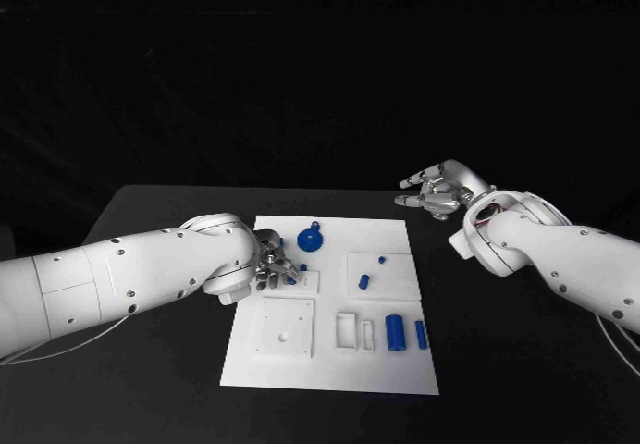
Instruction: Assemble the parts on the task board
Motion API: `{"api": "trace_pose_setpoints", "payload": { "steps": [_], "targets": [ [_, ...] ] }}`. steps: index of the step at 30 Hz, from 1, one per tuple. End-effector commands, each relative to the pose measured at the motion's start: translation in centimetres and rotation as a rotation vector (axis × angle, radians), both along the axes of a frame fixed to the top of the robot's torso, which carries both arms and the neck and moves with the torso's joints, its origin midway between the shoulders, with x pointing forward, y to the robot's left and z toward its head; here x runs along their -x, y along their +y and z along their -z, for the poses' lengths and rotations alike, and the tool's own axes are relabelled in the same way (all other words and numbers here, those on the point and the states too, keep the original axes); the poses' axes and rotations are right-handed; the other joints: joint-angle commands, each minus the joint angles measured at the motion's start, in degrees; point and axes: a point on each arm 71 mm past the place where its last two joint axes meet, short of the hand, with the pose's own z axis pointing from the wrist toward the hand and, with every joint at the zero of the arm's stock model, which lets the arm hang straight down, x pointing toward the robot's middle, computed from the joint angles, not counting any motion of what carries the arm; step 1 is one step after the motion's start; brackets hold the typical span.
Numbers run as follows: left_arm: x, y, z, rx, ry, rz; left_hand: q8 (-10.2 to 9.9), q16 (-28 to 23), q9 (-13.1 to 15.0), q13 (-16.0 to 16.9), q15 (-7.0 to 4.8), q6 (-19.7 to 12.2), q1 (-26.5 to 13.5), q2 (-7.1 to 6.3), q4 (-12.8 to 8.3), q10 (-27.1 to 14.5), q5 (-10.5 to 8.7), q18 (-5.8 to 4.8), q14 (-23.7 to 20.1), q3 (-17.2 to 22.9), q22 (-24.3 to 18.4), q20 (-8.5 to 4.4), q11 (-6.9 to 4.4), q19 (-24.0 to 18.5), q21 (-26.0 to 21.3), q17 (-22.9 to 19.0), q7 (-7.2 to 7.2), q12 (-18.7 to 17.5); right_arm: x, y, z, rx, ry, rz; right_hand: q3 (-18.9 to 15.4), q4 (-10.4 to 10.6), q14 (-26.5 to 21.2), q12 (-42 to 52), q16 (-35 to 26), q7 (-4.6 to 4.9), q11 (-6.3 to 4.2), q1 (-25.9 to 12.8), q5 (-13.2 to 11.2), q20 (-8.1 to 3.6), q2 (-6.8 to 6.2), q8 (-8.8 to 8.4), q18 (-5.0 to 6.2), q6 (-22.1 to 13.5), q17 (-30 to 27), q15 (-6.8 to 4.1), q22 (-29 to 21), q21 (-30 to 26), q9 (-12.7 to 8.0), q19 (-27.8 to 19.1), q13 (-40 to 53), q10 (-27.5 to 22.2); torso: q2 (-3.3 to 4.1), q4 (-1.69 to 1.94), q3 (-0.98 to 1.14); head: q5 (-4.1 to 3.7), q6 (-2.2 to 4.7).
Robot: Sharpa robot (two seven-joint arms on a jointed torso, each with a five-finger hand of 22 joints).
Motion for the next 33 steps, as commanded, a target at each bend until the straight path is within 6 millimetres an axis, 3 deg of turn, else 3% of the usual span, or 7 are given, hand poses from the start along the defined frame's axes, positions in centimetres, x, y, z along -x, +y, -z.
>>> {"api": "trace_pose_setpoints", "payload": {
  "steps": [1, 16, 21, 23, 25, 28, 33],
  "targets": [
    [0.2, -0.3, 0.3, -0.01, 0.021, 0.013, 0.0, -0.2, 0.0, -0.1, -0.27, 15.7, 0.3, -0.31, 0.3, 1.1, -0.46, 0.07, -0.3, -0.4, 1.1, 0.12, -1.63, 0.3, -0.2, -0.1, -9.26, -0.1, 0.0, 0.2, 0.0, 0.005, 0.009, -0.014, 0.0, -0.3, -0.1, -0.5, -0.6, 0.06, 0.09, -0.6, 0.5, 0.13, -0.24, -0.24, 1.09, 0.0, -0.2, 0.14, 5.7, -0.6, 0.0, 2.3, -0.2, -0.5, 0.03, 0.03, 0.0, -0.15, 0.01],
    [0.1, 0.0, 0.3, -0.022, 0.022, 0.006, 0.1, -0.6, -0.2, -0.3, -0.31, 15.5, 0.9, -3.57, 5.5, 1.1, -7.29, -0.3, -0.6, -5.5, 1.1, -0.06, -1.64, 0.5, -1.0, -0.8, -9.42, -0.3, 0.0, 0.1, 0.1, 0.006, 0.012, -0.012, -0.3, -0.2, -0.2, -0.5, -0.6, 0.06, 0.12, -0.8, 0.0, 0.15, -0.21, -0.25, 1.11, -0.3, -0.2, 0.16, 5.7, -0.7, 0.0, 2.3, -0.3, -0.5, -0.05, 0.13, -0.07, -0.39, -0.08],
    [0.0, 0.3, 0.2, -0.021, 0.007, -0.007, 0.1, -0.8, -0.2, -0.4, -0.3, 15.7, 0.2, -4.86, 8.7, 1.2, -13.58, -0.27, -0.6, -7.6, 1.1, -0.02, -1.63, 0.6, -1.1, -1.1, -9.42, -0.4, 0.0, 0.1, 0.1, 0.004, 0.012, -0.01, -0.4, -0.2, -0.2, -0.5, -0.6, 0.06, 0.12, -0.8, 0.0, 0.15, -0.2, -0.25, 1.11, -0.3, -0.2, 0.16, 5.7, -0.8, 0.0, 2.3, -0.3, -0.5, -0.02, 0.14, -0.12, -0.38, 0.04],
    [-0.1, 0.4, 0.2, -0.02, -0.005, -0.016, -0.3, -1.4, -1.3, -0.5, -0.26, 15.5, -0.7, -7.09, 11.3, 1.2, -17.59, -0.31, -0.9, -7.4, 1.0, -0.07, -1.5, 0.5, -1.3, -1.9, -9.27, -0.7, 0.0, 0.1, 0.1, 0.004, 0.012, -0.008, -0.5, -0.5, -0.2, -0.5, -0.6, 0.08, 0.11, -0.2, -0.7, 0.15, -0.17, -0.24, 1.1, -0.4, -0.2, 0.15, 5.7, -0.8, 0.0, 2.3, -0.3, -0.5, -0.02, 0.14, -0.15, -0.39, 0.05],
    [-0.2, 0.5, 0.1, -0.019, -0.014, -0.024, -0.2, -1.9, -3.8, -0.6, -0.26, 15.8, -0.2, -12.79, 18.3, 1.2, -20.79, -0.43, -1.0, -2.6, 1.0, -0.16, -1.4, 0.6, -1.8, -2.4, -9.21, -1.0, 0.0, 0.0, 0.1, 0.004, 0.012, -0.005, -0.5, -0.5, -0.2, -0.5, -0.7, 0.08, 0.13, -0.2, -0.9, 0.15, -0.19, -0.25, 1.12, -0.4, -0.2, 0.16, 5.7, -0.9, 0.0, 2.3, -0.3, -0.5, -0.04, 0.14, -0.18, -0.37, 0.07],
    [-0.2, 0.6, 0.1, -0.019, -0.021, -0.031, -0.1, -2.1, -5.0, -0.7, -0.28, 15.9, 1.3, -14.96, 22.6, 1.2, -21.15, -0.54, -1.0, -2.7, 1.1, -0.24, -1.39, 0.7, -2.2, -2.5, -8.98, -1.1, 0.0, 0.0, 0.1, 0.003, 0.012, -0.003, -0.5, -0.5, -0.2, -0.5, -0.7, 0.08, 0.13, -0.2, -0.9, 0.15, -0.19, -0.25, 1.12, -0.4, -0.2, 0.16, 5.7, -0.9, 0.0, 2.3, -0.3, -0.5, -0.03, 0.12, -0.16, -0.37, 0.08],
    [-0.2, 0.9, 0.0, -0.018, -0.026, -0.038, -0.1, -2.1, -5.4, -0.8, -0.37, 16.0, 0.4, -16.47, 23.8, 1.2, -21.62, -0.64, -1.0, -3.3, 1.1, -0.39, -1.42, 0.8, -2.3, -2.4, -8.96, -1.0, 0.0, -0.1, 0.2, 0.003, 0.012, 0.0, -0.6, -0.6, -0.1, -0.5, -0.7, 0.1, 0.14, -0.3, -0.9, 0.16, -0.12, -0.25, 1.12, -0.5, -0.2, 0.17, 5.7, -0.9, 0.0, 2.3, -0.3, -0.5, 0.02, 0.09, -0.19, -0.33, 0.07]
  ]
}}
